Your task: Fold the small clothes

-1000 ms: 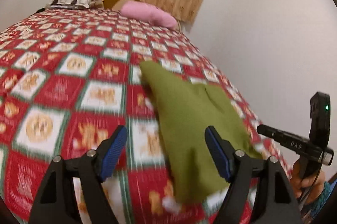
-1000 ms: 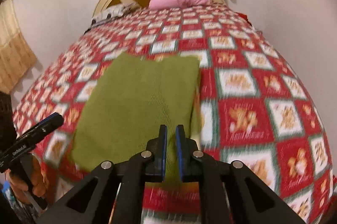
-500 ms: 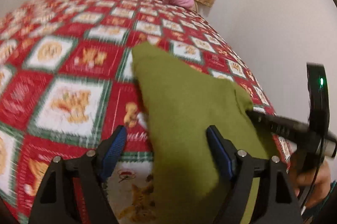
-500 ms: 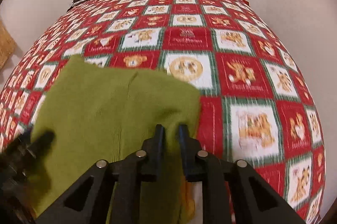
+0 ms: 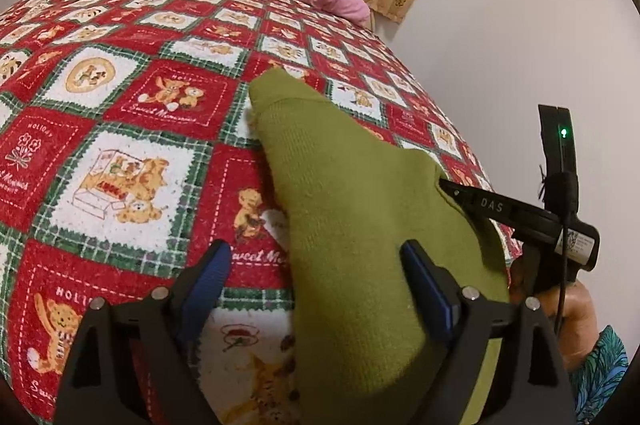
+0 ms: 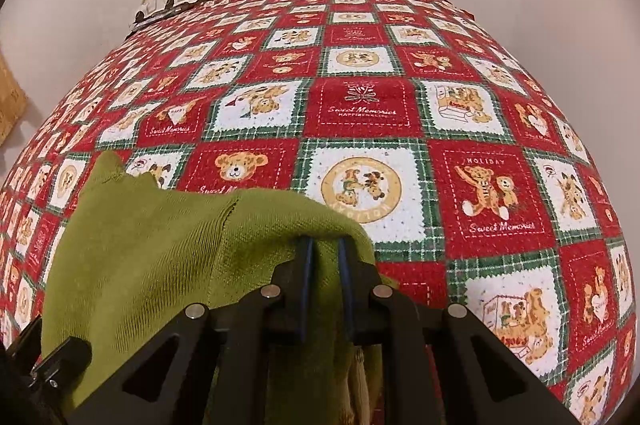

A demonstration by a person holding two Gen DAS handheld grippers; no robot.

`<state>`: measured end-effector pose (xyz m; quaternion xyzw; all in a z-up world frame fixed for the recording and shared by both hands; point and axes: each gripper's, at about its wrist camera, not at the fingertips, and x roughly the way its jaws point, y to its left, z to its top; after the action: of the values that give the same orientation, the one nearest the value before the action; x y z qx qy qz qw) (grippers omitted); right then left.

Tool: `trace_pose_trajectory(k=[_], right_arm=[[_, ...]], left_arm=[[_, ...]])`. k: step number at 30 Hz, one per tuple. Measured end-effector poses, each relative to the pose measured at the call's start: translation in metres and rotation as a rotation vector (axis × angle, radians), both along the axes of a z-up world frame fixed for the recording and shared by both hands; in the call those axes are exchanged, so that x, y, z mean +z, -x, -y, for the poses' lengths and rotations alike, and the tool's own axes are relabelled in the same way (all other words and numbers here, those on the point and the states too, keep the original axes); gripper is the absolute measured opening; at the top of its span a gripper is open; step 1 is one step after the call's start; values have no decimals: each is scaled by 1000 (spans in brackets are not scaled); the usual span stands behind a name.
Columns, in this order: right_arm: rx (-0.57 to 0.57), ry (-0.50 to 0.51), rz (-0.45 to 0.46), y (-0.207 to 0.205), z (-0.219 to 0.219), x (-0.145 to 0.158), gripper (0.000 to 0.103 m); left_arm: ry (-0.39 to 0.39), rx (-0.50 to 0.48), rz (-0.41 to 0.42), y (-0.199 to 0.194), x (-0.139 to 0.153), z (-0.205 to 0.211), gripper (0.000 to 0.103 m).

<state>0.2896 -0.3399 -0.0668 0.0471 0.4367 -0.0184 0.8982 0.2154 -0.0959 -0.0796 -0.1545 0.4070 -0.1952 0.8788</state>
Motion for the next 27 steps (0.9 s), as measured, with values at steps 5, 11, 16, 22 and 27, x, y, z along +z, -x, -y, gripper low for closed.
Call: trace_pose_trajectory(k=[5,11,16,22,27], right_arm=[[-8,63,13,13,-9,9,14],[21,-11,88,79,-7,47,14],[-42,-89,88,130,8,44,17],[-117,-151,46,144,18,18,18],[-147,-150,115,166,13,28,18]], left_arm=[[3,-11,0,-2,0,0,89],[-9,-38,-7,-2,3,-3,89],[-13,-53,-3,0,6,-4,84],[-23,-65,6,0,5,-1,81],[23,-63,-19,-2,3,-5,82]])
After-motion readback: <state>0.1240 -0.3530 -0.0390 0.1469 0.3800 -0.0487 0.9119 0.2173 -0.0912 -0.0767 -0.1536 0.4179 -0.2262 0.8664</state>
